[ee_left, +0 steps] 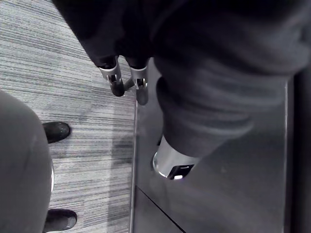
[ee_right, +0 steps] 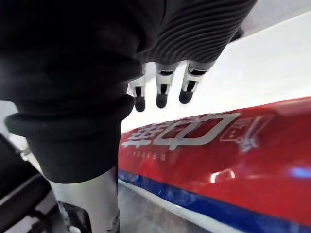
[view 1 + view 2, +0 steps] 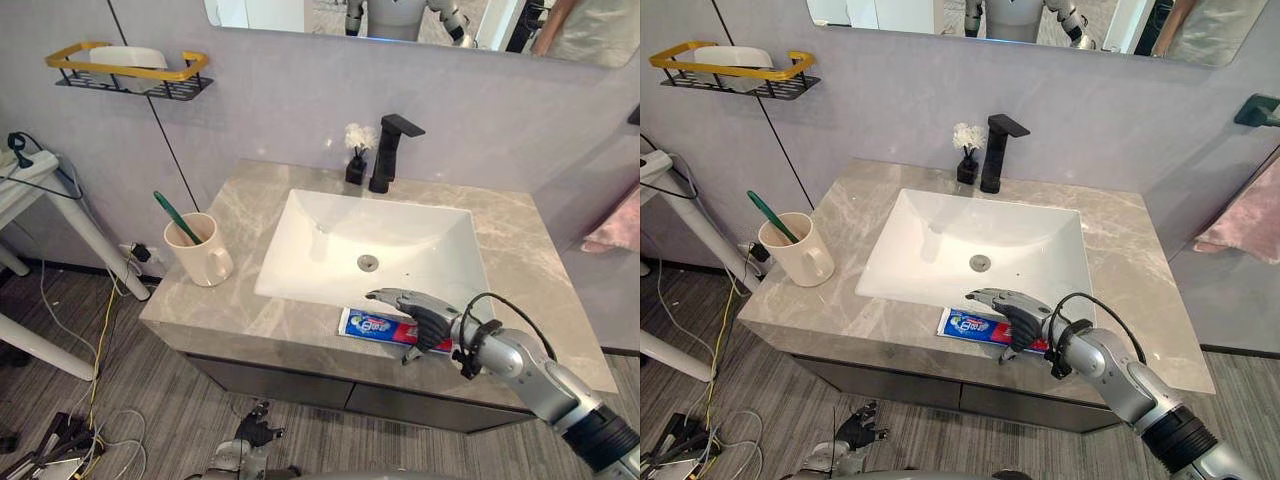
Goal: Organize washtable
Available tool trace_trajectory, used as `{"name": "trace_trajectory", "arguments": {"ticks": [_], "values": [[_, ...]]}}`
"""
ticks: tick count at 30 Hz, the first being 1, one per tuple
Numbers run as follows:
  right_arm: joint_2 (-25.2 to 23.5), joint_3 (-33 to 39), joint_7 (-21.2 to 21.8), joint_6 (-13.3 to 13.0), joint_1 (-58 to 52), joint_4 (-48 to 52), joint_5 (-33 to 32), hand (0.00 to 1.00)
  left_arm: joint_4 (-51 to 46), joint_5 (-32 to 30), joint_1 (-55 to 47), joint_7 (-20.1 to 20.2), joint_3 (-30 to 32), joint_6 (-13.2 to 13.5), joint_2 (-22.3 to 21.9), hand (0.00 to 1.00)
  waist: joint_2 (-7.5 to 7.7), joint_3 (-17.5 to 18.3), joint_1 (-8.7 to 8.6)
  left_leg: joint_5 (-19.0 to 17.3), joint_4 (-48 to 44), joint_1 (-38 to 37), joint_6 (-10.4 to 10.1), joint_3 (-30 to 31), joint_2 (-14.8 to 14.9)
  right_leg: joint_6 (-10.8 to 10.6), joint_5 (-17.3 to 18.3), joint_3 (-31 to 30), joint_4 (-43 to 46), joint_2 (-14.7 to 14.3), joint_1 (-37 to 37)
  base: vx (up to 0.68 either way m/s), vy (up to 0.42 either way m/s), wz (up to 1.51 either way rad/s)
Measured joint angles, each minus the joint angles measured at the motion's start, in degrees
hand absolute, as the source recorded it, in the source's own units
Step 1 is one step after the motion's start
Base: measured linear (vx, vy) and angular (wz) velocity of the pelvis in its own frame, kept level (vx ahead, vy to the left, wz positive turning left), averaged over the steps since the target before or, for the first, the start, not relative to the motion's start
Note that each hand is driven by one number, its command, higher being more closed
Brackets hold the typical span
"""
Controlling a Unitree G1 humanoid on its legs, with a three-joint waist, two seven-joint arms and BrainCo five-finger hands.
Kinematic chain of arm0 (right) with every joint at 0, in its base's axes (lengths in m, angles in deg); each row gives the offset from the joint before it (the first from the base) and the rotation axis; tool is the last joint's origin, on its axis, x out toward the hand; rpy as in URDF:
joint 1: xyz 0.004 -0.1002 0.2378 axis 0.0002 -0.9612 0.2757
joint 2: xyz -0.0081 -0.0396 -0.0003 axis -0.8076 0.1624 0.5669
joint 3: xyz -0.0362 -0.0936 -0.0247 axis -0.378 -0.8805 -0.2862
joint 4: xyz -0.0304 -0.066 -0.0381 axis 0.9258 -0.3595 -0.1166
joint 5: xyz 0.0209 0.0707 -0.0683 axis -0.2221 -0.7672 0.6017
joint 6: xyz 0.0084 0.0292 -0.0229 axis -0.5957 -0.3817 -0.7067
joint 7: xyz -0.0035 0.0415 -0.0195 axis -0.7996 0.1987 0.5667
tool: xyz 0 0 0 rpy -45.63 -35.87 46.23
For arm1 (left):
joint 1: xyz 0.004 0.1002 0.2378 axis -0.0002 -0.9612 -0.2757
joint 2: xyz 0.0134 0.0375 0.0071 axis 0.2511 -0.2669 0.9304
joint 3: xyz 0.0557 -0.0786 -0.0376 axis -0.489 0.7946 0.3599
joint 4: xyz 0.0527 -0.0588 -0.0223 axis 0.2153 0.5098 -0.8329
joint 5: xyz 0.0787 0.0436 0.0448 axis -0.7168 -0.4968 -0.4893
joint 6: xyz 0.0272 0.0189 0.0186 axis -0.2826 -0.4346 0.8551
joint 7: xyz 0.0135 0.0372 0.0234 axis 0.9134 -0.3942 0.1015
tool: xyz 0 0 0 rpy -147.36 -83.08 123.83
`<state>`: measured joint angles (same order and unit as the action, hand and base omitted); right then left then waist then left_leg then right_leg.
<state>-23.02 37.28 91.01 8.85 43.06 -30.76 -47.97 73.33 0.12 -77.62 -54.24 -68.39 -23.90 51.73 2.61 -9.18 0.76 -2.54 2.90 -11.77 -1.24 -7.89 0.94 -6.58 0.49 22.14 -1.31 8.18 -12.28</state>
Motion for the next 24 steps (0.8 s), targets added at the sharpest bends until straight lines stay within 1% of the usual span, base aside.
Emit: {"name": "trace_trajectory", "arguments": {"ticks": [7, 13, 15, 20, 24], "values": [[-1.76, 7.96, -3.65, 0.82, 0.01, -2.01, 0.44, 0.0, -0.01, 0.05, 0.0, -0.01, 0.05, -0.15, -0.19, 0.0, -0.36, 0.02, -0.05, 0.0, -0.03, -0.09, 0.0, 0.03, 0.0, 0.0, -0.01, -0.03, 0.0, -0.01, -0.02, 0.0, 0.0, 0.0], [-2.86, 8.35, -3.74, 0.93, 0.01, -2.02, 0.49, 0.0, -0.06, 0.14, -0.01, -0.01, 0.06, -0.16, -0.19, 0.0, -0.4, -0.01, -0.1, 0.0, -0.19, -0.47, -0.01, 0.02, 0.02, 0.01, -0.01, -0.05, 0.03, 0.02, -0.19, 0.0, 0.0, 0.0], [-3.42, 8.35, -3.45, 1.58, 0.0, -2.06, 0.76, 0.0, -0.09, 0.15, -0.02, -0.01, 0.06, -0.17, -0.2, 0.0, -0.41, -0.01, -0.07, -0.01, -0.21, -0.59, -0.01, 0.03, 0.02, 0.01, -0.01, -0.05, 0.03, 0.02, -0.37, 0.0, 0.0, 0.0], [-4.04, 8.26, -2.05, 1.69, -0.13, -3.13, 2.27, 0.0, -0.09, 0.17, -0.02, 0.03, 0.06, -0.2, -0.28, 0.0, -0.56, -0.11, -0.09, -0.01, -0.17, -0.51, -0.01, -0.07, 0.04, 0.01, -0.01, -0.06, 0.06, 0.02, -0.38, 0.0, 0.0, 0.0], [-4.39, 8.11, -1.76, 1.6, -0.6, -4.3, 2.63, 0.0, -0.09, 0.17, -0.01, 0.07, 0.06, -0.2, -0.33, 0.0, -0.65, -0.13, -0.12, -0.01, 0.13, -0.55, -0.01, -0.09, 0.03, 0.0, 0.0, -0.11, 0.03, 0.0, -0.36, 0.0, 0.0, 0.0]]}}
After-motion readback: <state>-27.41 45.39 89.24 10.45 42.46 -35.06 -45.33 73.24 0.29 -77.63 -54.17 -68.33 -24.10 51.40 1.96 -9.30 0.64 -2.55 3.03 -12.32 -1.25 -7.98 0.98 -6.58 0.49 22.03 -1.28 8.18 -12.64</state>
